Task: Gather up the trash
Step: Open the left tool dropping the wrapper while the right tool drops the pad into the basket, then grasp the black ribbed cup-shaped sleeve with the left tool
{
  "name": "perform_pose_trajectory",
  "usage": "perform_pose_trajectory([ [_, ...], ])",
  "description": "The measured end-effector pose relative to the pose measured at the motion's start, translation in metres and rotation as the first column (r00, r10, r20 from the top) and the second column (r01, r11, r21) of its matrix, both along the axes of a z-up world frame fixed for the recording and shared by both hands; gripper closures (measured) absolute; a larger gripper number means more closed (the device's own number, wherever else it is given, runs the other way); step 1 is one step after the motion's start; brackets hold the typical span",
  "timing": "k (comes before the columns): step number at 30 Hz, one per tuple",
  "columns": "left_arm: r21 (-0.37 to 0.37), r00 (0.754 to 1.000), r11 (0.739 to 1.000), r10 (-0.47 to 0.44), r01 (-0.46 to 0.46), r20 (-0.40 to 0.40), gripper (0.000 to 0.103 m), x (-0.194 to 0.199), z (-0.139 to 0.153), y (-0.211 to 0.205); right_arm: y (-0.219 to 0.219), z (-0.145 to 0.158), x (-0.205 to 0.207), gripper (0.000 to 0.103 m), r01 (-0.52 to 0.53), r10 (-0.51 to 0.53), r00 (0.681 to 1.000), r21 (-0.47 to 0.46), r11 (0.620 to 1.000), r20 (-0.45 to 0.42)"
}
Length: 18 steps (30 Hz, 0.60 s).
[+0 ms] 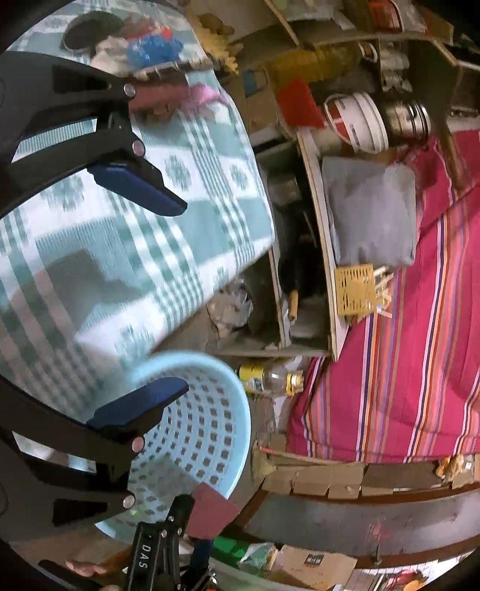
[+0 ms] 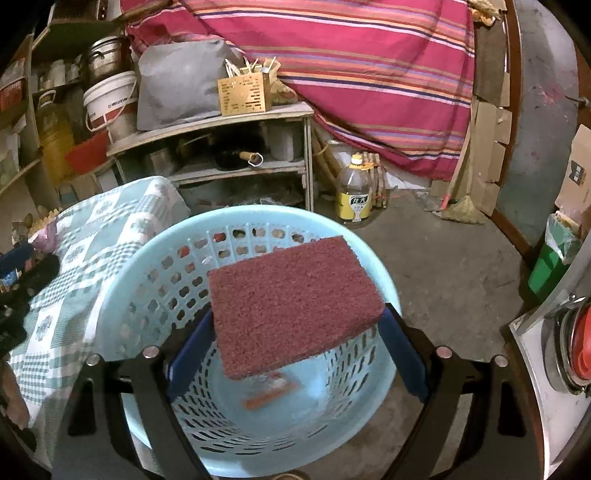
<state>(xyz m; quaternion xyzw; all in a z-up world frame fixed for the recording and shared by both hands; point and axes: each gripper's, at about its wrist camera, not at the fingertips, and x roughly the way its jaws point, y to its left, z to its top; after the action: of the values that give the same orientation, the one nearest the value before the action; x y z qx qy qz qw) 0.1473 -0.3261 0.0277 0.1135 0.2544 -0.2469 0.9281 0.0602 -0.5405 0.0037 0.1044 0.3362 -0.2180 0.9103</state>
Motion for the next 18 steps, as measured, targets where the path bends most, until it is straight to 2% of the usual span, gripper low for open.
perform_pose_trajectory([
  [4,0.005,0.999,0.999,0.054,-0.054,0.003,0.014,0.003,0.004,0.032,0.009,-0.001,0.006,0.007,0.02,-0.02,0.999,-0.023,1.0,-0.025],
  [7,0.012,0.995,0.995,0.097,-0.097,0.013,0.012,0.005,0.005,0.062,0.019,0.002,0.01,0.007,0.035,-0.037,0.999,-0.052,0.998,-0.035],
  [14,0.043,0.975,0.975,0.218,-0.22,0.047,0.007,0.013,0.005,0.142,0.071,0.026,0.021,0.007,-0.041,0.045,0.997,-0.058,0.997,0.066],
  [18,0.061,0.954,0.954,0.29,-0.295,0.073,0.006,0.024,0.006,0.194,0.107,0.03,0.037,0.007,-0.11,0.114,0.989,-0.047,0.993,0.091],
])
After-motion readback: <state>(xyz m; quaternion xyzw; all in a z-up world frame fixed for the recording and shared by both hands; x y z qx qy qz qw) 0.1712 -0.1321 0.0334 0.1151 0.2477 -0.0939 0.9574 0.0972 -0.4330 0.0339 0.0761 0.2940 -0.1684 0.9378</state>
